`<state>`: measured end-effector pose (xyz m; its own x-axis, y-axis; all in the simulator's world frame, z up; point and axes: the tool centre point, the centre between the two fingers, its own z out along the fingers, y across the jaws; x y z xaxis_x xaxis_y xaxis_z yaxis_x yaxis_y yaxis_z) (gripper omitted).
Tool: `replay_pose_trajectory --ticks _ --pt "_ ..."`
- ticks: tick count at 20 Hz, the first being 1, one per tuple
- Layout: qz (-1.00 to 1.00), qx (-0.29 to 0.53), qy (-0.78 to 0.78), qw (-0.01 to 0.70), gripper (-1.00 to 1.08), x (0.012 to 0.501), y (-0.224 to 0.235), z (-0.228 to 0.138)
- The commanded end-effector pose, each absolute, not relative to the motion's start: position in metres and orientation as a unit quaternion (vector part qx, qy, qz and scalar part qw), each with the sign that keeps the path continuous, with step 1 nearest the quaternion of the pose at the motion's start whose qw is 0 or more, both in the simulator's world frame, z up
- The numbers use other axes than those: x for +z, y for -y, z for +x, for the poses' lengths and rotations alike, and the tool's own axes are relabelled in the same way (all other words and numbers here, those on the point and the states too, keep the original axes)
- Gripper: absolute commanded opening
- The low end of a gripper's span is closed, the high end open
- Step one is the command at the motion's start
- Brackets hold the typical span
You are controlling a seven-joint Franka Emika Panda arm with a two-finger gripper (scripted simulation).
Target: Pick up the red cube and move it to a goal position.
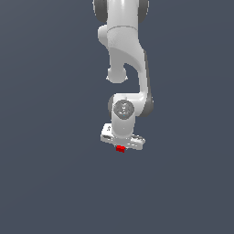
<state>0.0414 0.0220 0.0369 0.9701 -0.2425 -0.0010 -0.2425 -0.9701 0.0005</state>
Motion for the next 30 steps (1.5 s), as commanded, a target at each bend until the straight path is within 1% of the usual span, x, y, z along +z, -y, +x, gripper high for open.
replay_pose_trajectory --ticks 1,19,25,30 --pt "0.993 0.0 0.122 0.0 -1.0 0.043 -0.019 0.03" --pt "0.992 0.0 0.123 0.0 -1.0 0.095 0.004 -0.073" --pt "0.992 0.0 0.123 0.0 -1.0 0.106 0.008 -0.093" --pt "0.992 0.0 0.123 0.0 -1.0 0.11 0.01 -0.099"
